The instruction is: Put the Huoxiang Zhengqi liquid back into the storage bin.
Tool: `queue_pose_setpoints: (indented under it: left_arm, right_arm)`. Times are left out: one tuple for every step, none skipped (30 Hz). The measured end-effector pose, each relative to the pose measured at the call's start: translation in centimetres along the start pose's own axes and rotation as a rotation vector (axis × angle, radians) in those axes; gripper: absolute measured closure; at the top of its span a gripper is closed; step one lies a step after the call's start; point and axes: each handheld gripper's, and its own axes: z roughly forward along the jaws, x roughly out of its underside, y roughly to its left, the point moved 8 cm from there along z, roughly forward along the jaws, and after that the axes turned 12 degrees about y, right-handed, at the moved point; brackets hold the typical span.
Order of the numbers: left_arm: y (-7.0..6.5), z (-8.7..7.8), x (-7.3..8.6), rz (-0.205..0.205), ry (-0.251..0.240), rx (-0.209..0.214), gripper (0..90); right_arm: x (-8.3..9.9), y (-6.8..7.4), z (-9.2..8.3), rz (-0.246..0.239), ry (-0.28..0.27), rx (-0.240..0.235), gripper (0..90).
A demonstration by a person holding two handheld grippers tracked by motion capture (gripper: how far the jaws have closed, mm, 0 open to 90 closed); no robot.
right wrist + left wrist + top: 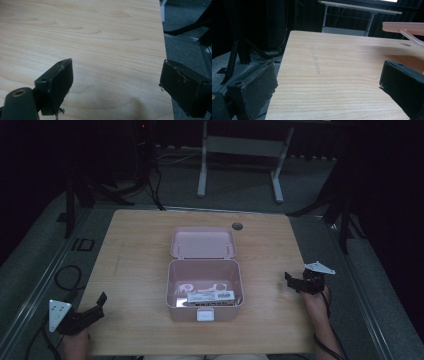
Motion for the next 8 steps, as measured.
queue_pose_setpoints:
  left_arm:
    - [0.00, 0.00, 0.00, 0.000, 0.000, 0.000, 1.0]
    - [0.00, 0.00, 0.00, 0.000, 0.001, 0.000, 1.0]
    - [0.00, 0.00, 0.00, 0.000, 0.001, 0.000, 1.0]
    - [0.00, 0.01, 0.00, 0.000, 0.001, 0.000, 1.0]
    - [0.00, 0.01, 0.00, 0.000, 0.001, -0.001, 1.0]
    - [0.00, 0.01, 0.00, 0.000, 0.001, -0.001, 1.0]
    - [0.01, 0.01, 0.00, 0.000, 0.001, -0.001, 1.0]
    - [0.01, 0.01, 0.00, -0.001, 0.001, 0.000, 1.0]
  right_arm:
    - [0.07, -0.15, 0.05, 0.008, -0.002, 0.026, 11.2]
    - [0.11, -0.18, 0.11, 0.016, -0.001, 0.028, 11.2]
    - [0.18, -0.27, 0.18, 0.024, 0.003, 0.031, 11.2]
    - [0.20, -0.38, 0.22, 0.037, -0.002, 0.041, 11.2]
    - [0.21, -0.42, 0.23, 0.045, -0.006, 0.042, 11.2]
    - [0.24, -0.45, 0.24, 0.052, -0.010, 0.039, 11.2]
    - [0.27, -0.49, 0.22, 0.059, -0.018, 0.039, 11.2]
    - [0.29, -0.48, 0.21, 0.063, -0.022, 0.037, 11.2]
